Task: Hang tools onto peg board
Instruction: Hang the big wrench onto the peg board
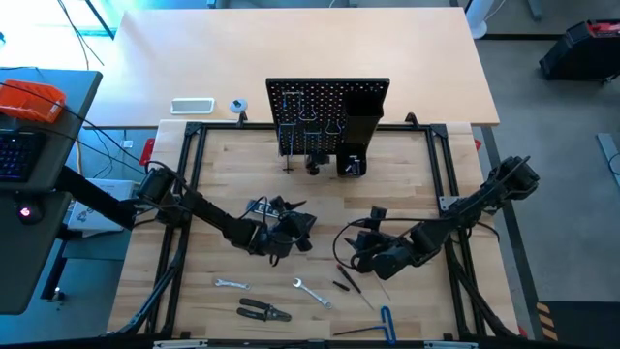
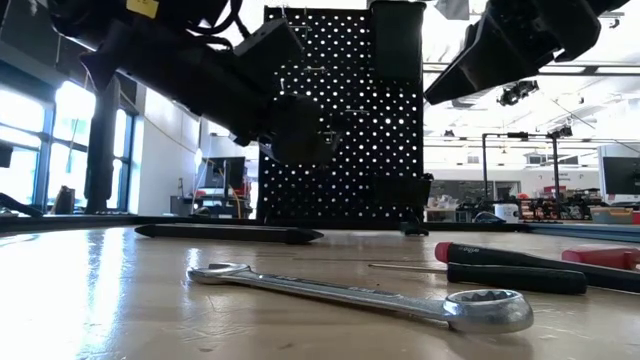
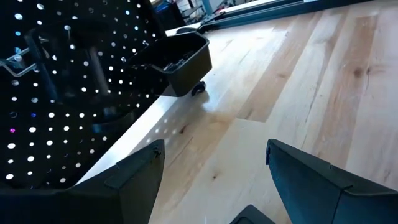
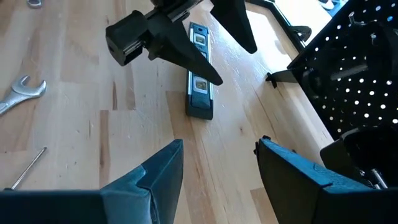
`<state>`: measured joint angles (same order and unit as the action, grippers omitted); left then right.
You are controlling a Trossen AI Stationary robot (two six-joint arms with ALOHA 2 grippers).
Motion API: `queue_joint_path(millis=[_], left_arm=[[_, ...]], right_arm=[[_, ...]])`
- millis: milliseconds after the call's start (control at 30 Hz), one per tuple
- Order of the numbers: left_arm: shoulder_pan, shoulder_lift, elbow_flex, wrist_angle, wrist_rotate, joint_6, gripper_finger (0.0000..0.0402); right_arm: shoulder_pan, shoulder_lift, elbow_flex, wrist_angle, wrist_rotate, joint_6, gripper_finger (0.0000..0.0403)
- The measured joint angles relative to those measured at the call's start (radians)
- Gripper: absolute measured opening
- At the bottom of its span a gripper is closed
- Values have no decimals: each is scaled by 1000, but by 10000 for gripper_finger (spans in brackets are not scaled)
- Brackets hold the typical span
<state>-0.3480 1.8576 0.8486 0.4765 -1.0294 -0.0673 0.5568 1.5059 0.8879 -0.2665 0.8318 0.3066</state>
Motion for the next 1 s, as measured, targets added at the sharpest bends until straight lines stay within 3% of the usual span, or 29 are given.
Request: queue_joint_path(millis=[467,700,1000], left_arm=[[-10,0,0,-1,7,22,275],[-38,-6,0,-4,52,116,275],[-105,-117,0,-86,55,208,275]], right_arm=[[0,0,0,2,-11,-1,199],[0,0,0,-2,-10,-19,199],[0,0,0,-6,-10,-20,199]])
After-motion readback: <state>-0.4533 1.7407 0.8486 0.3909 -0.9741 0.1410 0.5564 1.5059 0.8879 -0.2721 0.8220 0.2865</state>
